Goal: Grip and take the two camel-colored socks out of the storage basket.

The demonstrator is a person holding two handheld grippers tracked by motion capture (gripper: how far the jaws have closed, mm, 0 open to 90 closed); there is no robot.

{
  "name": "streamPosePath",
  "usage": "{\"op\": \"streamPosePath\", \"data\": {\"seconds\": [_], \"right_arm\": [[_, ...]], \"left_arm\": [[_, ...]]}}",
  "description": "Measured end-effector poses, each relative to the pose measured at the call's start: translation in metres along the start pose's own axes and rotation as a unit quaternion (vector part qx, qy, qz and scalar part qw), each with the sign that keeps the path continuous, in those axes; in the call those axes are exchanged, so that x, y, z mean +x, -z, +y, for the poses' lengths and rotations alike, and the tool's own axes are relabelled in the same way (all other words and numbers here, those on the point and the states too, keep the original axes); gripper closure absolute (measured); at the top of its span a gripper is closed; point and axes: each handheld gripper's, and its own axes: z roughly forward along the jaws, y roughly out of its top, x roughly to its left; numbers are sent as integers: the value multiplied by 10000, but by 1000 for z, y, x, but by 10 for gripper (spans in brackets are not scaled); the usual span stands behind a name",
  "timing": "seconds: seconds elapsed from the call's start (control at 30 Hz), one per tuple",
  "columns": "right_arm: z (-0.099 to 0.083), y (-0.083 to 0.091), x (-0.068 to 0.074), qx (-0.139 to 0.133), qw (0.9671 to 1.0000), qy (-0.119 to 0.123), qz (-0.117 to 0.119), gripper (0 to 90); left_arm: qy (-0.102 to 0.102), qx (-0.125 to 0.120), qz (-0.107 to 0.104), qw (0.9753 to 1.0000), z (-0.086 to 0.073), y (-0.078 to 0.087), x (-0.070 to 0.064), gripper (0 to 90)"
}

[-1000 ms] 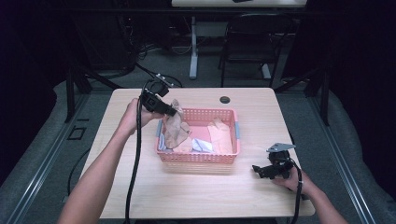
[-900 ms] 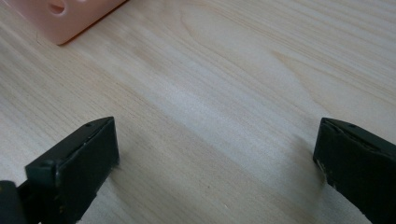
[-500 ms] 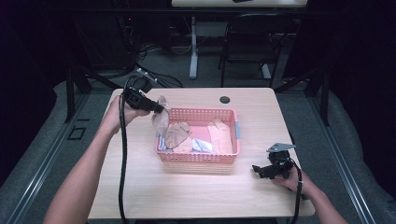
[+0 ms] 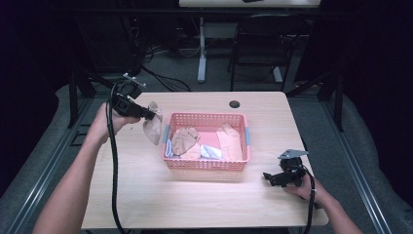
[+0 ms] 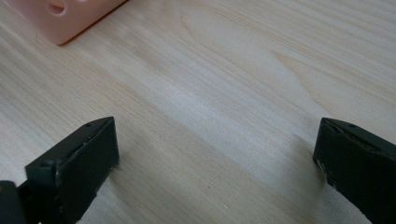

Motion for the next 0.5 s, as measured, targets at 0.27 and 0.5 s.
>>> {"op": "streamPosePath", "data": {"seconds": [0.27, 0.5], "right_arm": [[0, 0, 0, 4, 10000, 1, 1, 0], [0, 0, 0, 2, 10000, 1, 2, 0]], "left_arm": [[107, 90, 71, 9999, -13, 4, 9, 800], [206, 125, 134, 9996, -23, 8, 16, 800]]}}
